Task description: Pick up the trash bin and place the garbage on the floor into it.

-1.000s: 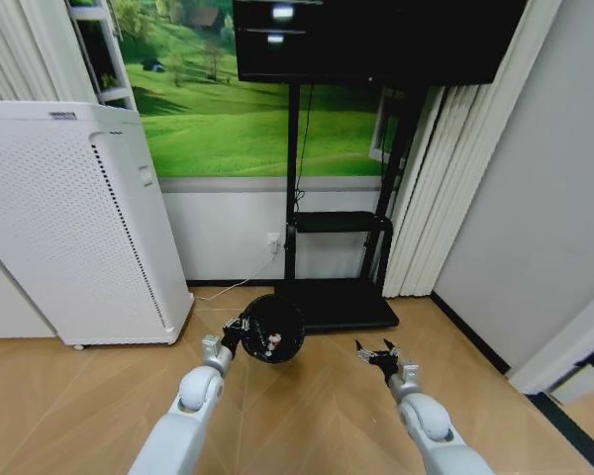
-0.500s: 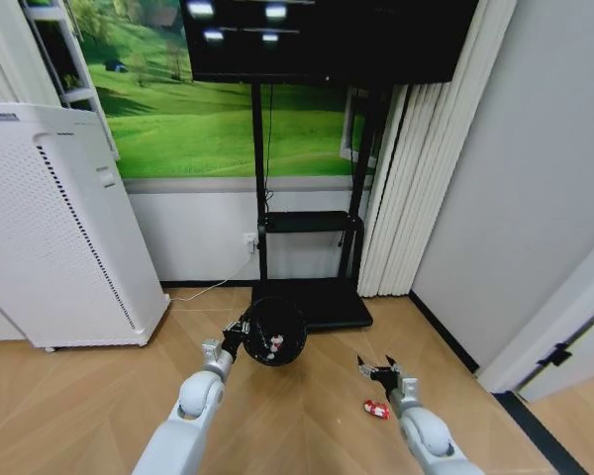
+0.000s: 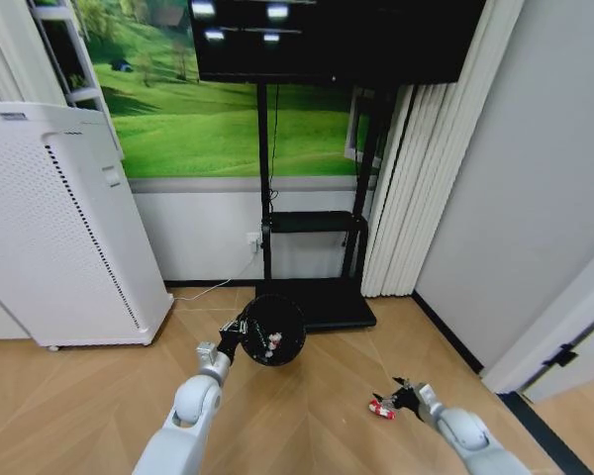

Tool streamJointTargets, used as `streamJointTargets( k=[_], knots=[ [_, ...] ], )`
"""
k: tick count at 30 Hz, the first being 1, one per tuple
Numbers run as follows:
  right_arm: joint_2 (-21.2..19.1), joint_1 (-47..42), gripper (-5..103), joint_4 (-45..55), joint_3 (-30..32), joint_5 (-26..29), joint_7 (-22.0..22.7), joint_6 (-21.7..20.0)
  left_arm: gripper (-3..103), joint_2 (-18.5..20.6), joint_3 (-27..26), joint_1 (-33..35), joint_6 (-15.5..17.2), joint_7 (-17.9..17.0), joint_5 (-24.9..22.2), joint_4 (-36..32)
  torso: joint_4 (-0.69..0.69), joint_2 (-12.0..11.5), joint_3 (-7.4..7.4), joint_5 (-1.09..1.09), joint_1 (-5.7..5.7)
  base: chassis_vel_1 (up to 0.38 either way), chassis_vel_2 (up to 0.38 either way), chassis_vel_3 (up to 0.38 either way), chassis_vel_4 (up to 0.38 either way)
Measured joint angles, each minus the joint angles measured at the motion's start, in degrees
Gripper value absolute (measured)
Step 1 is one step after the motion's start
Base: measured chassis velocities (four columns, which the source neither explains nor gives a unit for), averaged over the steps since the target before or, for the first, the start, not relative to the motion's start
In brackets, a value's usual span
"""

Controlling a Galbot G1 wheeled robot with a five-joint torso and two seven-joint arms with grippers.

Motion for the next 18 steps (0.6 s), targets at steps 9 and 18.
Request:
streamJointTargets(
  k=[9,18],
  knots=[
    [1.0,5.0,100,-5.0,-4.0,-11.6,-2.2,-1.6,7,-0.9,1.2,-0.7,0.0,0.5,0.5,0.6,-0.02,0.0,0.0,0.0,0.0,0.0,0.0,0.0,0.0],
    [3.4,11.1,100,-15.6,-9.1,-14.0,-2.5,-0.8,7,-0.3,0.6,-1.0,0.0,0.6,0.0,1.1,0.02,0.0,0.0,-0.01,0.0,0.0,0.0,0.0,0.0]
  ],
)
